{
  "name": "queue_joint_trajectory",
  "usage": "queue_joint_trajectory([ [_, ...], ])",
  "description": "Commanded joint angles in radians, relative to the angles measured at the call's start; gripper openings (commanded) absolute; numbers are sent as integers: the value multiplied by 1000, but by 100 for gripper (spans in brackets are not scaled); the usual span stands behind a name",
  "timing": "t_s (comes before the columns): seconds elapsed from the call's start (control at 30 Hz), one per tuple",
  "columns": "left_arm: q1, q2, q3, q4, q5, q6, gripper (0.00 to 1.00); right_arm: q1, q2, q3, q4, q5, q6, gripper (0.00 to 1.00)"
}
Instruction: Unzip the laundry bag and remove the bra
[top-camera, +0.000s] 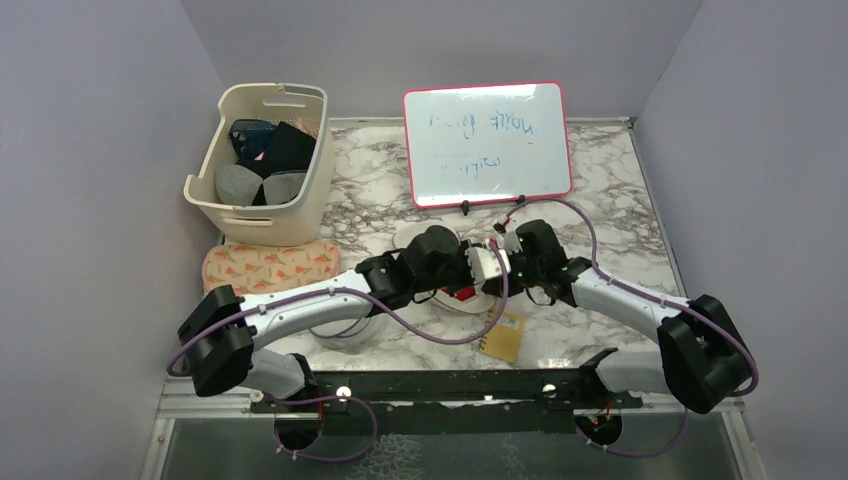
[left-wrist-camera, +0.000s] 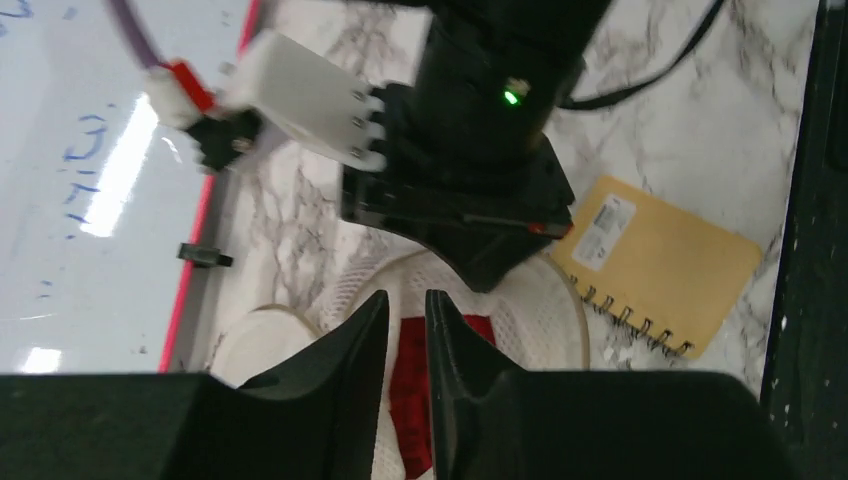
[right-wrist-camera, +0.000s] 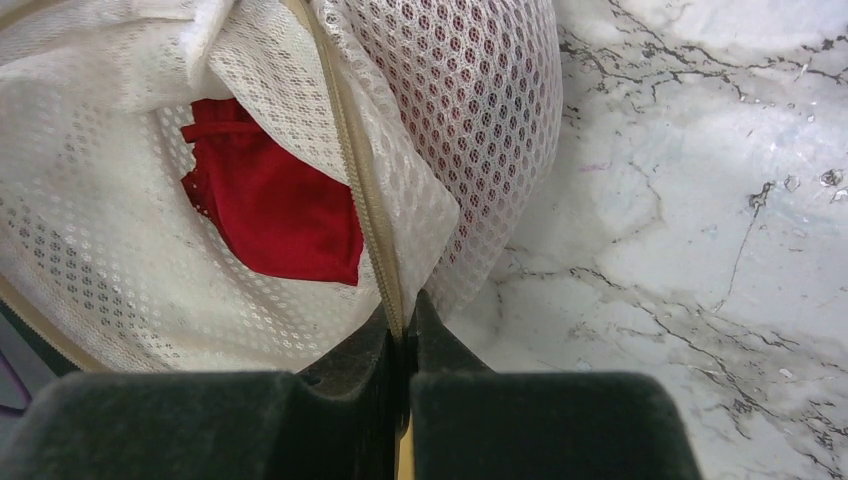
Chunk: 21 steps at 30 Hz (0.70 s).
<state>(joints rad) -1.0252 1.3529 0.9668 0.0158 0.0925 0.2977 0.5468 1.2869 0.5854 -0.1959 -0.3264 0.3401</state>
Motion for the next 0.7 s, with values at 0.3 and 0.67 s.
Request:
queue_joint_trajectory([
  [0.3,-42,257,33,-142,-117,94,0,4,-87,-9,55,34,-19,1],
  [0.67,33,326,40,-81,37,-1,0,4,-113,-7,68,62,-10,1],
])
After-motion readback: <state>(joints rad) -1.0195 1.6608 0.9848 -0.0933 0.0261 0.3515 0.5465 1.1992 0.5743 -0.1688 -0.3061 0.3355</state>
